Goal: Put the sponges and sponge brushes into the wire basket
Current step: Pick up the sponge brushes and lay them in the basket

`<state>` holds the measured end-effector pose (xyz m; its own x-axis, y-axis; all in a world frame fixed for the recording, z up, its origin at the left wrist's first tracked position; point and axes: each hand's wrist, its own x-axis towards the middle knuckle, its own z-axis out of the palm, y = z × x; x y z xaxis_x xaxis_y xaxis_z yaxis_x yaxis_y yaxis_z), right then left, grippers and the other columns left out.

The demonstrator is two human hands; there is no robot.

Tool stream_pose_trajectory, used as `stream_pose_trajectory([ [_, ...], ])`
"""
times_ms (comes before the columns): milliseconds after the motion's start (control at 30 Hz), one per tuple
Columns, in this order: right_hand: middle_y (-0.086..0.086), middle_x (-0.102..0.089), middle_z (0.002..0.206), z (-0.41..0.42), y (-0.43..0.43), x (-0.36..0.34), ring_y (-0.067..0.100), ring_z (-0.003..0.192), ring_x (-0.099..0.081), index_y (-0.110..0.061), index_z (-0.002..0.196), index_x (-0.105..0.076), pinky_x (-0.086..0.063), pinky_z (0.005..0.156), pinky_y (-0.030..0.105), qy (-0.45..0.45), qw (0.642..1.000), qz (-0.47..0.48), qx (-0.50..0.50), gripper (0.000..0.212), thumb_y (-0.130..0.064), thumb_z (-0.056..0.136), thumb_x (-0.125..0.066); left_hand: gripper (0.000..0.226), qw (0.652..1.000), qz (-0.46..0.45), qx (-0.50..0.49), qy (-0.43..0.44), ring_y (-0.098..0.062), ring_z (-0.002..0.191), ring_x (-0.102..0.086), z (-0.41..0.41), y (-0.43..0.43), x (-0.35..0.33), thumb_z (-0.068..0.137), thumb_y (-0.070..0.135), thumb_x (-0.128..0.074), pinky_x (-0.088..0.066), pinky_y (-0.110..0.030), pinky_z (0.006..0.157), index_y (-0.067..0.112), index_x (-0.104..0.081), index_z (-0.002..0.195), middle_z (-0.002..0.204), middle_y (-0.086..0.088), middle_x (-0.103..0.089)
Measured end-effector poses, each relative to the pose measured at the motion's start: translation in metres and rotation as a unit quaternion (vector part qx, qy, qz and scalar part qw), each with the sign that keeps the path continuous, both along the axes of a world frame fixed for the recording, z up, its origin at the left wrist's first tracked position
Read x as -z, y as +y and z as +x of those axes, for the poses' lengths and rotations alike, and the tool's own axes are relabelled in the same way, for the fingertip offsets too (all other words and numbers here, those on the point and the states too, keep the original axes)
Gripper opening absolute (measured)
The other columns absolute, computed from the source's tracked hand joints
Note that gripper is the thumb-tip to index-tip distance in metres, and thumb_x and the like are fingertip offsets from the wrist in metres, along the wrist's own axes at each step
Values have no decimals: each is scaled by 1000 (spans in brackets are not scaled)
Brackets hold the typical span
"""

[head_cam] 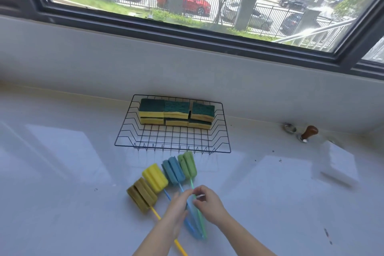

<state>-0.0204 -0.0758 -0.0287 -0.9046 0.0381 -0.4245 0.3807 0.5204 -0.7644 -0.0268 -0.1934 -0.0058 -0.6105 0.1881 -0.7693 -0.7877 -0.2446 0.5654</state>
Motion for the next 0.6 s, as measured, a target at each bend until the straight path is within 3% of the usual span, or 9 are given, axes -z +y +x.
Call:
stream_pose_trajectory([
  [100,1,-62,92,4,3,-4,10,63,-52,-22,80,-56,-46,70,21,21,1000,12,1,26,4,78,-58,5,1000,-11,-20,7,-14,78,-56,8,1,1,89,11,-54,-44,-27,69,12,-52,85,85,-7,-55],
  [200,0,-62,83,8,8,-5,6,58,-50,-22,73,-56,-45,65,19,26,999,24,-21,28,6,75,-59,24,998,-28,-40,27,-13,66,-54,17,-1,6,89,3,-49,-47,-20,53,16,-50,69,66,-3,-52],
  [267,-4,-58,78,11,9,-6,5,60,-50,-21,71,-54,-43,63,15,23,999,28,-39,29,7,74,-58,21,997,-35,-51,35,-13,65,-55,24,-1,7,88,0,-49,-48,-17,45,14,-54,74,65,-3,-55],
  [400,-4,-55,78,17,6,-12,9,64,-51,-23,70,-47,-41,58,12,31,997,17,-64,34,10,73,-56,16,995,-38,-79,44,-15,68,-56,33,-3,7,90,0,-51,-48,-16,44,11,-62,90,75,-7,-58],
  [467,-1,-55,82,18,5,-16,12,68,-51,-21,73,-46,-41,59,10,38,997,1,-63,33,12,74,-53,17,993,-38,-97,47,-16,66,-55,35,-5,5,89,-1,-51,-48,-15,40,10,-63,89,74,-7,-58],
  [600,1,-57,87,15,2,-26,15,68,-62,-16,84,-50,-49,62,24,16,998,-57,-22,30,12,77,-44,17,991,-22,-123,57,-20,66,-58,35,-6,3,91,-2,-48,-51,-18,42,6,-62,86,73,-8,-56],
])
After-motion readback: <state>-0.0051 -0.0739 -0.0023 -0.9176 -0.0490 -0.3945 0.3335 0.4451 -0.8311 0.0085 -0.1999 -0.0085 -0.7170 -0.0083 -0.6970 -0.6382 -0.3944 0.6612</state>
